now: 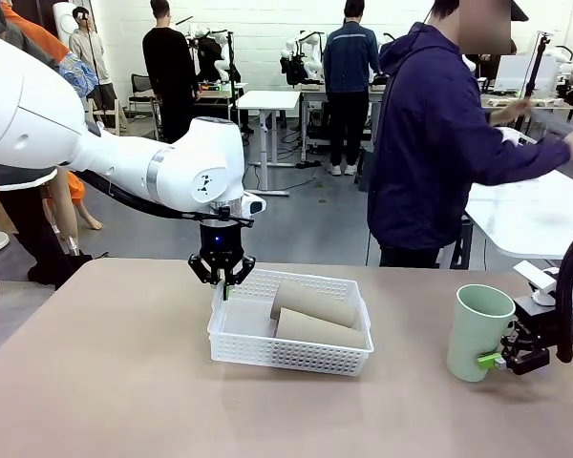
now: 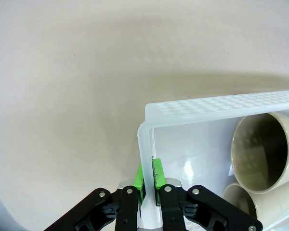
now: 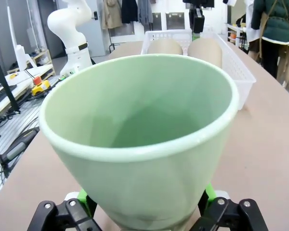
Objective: Clean and organize the cups into the basket.
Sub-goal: Pick up the Reusable plastic cup from the right side of the table and stack it inside the Organizing basket in the center of the table.
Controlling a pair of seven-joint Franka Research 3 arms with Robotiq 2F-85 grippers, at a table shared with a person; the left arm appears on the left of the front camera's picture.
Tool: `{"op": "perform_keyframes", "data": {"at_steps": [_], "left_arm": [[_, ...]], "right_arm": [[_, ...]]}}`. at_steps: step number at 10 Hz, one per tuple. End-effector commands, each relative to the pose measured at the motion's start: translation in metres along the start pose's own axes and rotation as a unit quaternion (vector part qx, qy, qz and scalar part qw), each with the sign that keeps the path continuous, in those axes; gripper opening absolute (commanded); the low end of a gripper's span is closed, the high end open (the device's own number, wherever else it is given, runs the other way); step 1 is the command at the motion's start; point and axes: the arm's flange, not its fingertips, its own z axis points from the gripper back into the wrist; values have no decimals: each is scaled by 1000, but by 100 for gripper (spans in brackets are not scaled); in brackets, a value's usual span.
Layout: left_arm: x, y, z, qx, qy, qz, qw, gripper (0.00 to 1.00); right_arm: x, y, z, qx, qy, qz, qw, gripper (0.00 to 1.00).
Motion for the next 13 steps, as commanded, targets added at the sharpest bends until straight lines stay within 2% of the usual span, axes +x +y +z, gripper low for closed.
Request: {"op": "perform_keyframes", "data": {"at_steps": [1, 2, 3, 4, 5, 6, 7, 10, 13], "left_arm": [[-1, 1, 1, 1, -1, -1, 1000, 0], [-1, 1, 1, 1, -1, -1, 1000, 0], [-1, 1, 1, 1, -1, -1, 1000, 0], [-1, 1, 1, 1, -1, -1, 1000, 0], [-1, 1, 1, 1, -1, -1, 1000, 0], [-1, 1, 1, 1, -1, -1, 1000, 0], [-1, 1, 1, 1, -1, -1, 1000, 0], [-1, 1, 1, 1, -1, -1, 1000, 0], [-1, 1, 1, 1, -1, -1, 1000, 0]], "right_arm": [[-2, -4, -4, 2, -19, 19, 1000, 100], [-3, -3, -3, 4, -15, 18, 1000, 41], [-4, -3, -3, 4, -17, 18, 1000, 41], [-4, -4, -3, 2, -18, 18, 1000, 0], [-3, -4, -2, 0, -18, 18, 1000, 35], [1, -3, 1, -7, -16, 20, 1000, 0], [20, 0, 4, -30, -3, 5, 1000, 16], [131, 3, 35, -96, 18, -23, 995, 16], [196, 9, 47, -124, 26, -21, 992, 16]]}}
